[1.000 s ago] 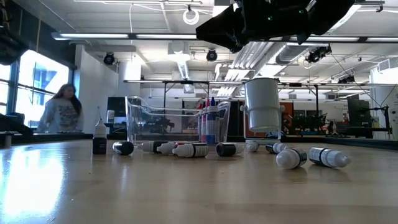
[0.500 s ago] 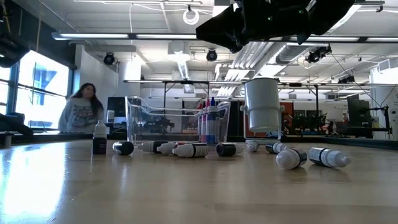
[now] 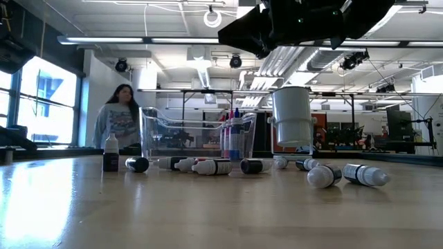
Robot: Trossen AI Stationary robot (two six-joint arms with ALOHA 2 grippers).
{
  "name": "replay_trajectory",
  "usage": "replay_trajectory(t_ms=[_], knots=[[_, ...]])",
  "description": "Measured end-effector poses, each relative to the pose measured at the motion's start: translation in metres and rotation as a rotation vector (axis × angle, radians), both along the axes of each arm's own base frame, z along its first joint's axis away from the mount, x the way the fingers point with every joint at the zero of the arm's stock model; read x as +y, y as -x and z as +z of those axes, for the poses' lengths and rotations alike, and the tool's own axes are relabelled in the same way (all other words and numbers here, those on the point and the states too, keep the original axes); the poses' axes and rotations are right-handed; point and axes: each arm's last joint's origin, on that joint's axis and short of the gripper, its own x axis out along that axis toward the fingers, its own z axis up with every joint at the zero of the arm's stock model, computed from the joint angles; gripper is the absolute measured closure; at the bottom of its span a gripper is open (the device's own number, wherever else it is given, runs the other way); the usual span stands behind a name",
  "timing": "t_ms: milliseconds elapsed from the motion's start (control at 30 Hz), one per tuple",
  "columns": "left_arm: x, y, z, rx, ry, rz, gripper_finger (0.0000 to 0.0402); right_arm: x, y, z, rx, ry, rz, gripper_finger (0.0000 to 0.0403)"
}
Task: Pick & Place food coloring
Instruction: Put the large purple food coloring bottle into the transparent container
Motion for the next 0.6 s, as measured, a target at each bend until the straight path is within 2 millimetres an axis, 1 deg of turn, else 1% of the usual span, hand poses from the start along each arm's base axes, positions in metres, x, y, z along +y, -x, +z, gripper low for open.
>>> replay_trajectory(t_ms=[200, 467, 600], knots=[[0.0001, 0.0, -0.0001, -0.001, -0.003, 0.001, 0.0334, 0.0, 0.0, 0.0, 0.0, 0.003, 0.0, 0.0288], [-0.0034, -0.0036, 0.0029, -0.048, 0.037, 0.006, 0.0378, 0.0, 0.0, 0.0, 0.0, 0.003, 0.0, 0.0288], [-0.0036, -0.0036, 0.003, -0.049, 0.041, 0.004, 0.038, 0.0, 0.0, 0.0, 0.0, 0.003, 0.0, 0.0288]])
